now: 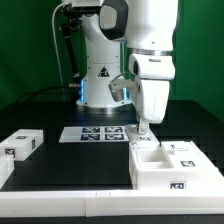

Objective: Assemble cabinet

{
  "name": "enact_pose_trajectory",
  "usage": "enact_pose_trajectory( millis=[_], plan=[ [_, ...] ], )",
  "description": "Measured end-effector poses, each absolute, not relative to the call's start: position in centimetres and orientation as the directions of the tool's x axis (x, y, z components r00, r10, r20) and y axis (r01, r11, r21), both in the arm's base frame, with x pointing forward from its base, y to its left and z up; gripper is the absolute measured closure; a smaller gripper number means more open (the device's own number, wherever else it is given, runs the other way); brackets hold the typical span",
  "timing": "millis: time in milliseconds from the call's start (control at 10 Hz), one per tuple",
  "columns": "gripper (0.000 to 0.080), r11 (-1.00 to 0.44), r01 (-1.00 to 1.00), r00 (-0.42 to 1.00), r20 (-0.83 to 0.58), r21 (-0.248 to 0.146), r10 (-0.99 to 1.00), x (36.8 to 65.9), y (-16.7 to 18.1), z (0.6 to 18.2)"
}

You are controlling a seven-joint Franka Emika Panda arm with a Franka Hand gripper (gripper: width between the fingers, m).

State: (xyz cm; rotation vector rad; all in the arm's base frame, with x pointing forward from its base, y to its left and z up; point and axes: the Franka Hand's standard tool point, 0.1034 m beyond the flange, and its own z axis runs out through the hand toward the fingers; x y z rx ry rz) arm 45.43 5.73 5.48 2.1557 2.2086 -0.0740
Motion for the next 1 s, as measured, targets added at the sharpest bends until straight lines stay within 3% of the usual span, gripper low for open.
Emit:
enact_pose_trajectory(
  millis=[400, 1000],
  plan=[
    [0.0731, 0.022, 0.999, -0.020, -0.051, 0.040, 0.999, 45.45, 6.10, 5.69],
    [0.0731, 0.018, 0.999, -0.016, -0.051, 0.036, 0.999, 45.36, 5.82, 5.51]
  ],
)
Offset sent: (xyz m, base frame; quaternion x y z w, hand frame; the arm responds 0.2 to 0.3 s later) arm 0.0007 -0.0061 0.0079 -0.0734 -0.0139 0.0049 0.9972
